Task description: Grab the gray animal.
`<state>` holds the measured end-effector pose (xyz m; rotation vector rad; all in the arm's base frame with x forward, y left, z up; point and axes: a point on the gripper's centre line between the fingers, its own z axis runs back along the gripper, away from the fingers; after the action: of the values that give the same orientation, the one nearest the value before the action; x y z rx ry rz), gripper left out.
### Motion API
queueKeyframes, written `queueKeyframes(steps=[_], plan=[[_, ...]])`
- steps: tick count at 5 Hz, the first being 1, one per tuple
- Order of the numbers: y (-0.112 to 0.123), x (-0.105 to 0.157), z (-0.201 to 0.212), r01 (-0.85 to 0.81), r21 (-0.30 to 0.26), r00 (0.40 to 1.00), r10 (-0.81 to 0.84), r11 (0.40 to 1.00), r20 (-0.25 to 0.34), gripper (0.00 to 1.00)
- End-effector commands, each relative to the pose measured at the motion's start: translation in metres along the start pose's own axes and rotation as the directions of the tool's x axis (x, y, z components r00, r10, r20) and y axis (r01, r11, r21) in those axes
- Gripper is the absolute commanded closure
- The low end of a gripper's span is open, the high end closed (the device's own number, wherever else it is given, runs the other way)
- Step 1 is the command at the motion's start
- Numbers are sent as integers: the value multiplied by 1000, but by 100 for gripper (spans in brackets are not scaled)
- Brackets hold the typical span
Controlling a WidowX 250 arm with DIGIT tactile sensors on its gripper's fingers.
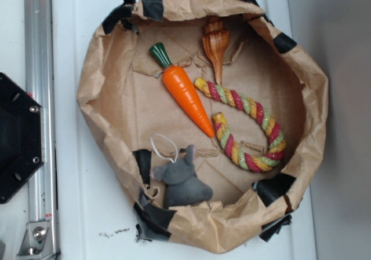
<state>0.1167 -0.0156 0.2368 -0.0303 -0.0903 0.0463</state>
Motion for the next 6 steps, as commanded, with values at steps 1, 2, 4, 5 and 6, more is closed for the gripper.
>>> queueKeyframes(steps=[1,2,4,5,6], plan=[[0,0,0,0,0,1000,0,1000,0,0],[20,37,-44,-67,-7,997,68,998,36,0],[12,111,-80,-230,-194,971,238,954,17,0],[-10,153,-132,-216,-252,971,234,943,43,0],[-36,176,-186,-141,-260,988,152,955,22,0]])
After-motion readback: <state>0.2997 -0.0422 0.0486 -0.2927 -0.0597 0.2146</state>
